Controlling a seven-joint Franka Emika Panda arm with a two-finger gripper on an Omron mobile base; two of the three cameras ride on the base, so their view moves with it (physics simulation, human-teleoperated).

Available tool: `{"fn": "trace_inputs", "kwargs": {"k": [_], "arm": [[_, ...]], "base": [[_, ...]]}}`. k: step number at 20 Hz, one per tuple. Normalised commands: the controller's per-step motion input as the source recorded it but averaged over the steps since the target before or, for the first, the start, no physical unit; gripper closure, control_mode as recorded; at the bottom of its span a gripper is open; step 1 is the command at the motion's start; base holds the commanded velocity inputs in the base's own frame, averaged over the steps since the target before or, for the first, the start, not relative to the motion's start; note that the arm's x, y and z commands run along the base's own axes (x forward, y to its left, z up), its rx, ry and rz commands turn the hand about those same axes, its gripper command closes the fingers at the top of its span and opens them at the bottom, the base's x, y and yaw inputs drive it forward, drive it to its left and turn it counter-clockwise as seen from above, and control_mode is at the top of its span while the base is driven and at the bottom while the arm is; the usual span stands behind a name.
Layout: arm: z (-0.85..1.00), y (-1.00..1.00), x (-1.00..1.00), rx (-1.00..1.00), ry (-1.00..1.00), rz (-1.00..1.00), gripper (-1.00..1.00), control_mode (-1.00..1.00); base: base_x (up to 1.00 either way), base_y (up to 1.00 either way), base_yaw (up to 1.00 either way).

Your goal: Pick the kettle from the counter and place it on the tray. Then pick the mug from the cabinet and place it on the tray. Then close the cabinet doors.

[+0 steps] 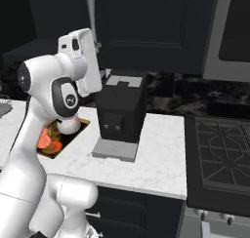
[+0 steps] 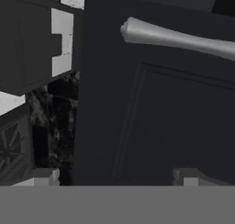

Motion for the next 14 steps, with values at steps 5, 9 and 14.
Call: {"fn": "trace_inputs", "kwargs": {"k": [5, 9, 14], "arm": [[0.06, 0.01, -0.79, 0.0, 0.04, -0.08, -1.0, -1.0], [0.0, 0.01, -0.74, 0.02, 0.07, -0.1, -1.0, -1.0], [0.0, 0.14, -0.72, 0.08, 0.08, -0.02, -1.0, -1.0]], "base": [[0.0, 0.0, 0.0], [0.0, 0.0, 0.0], [0.0, 0.0, 0.0]]}}
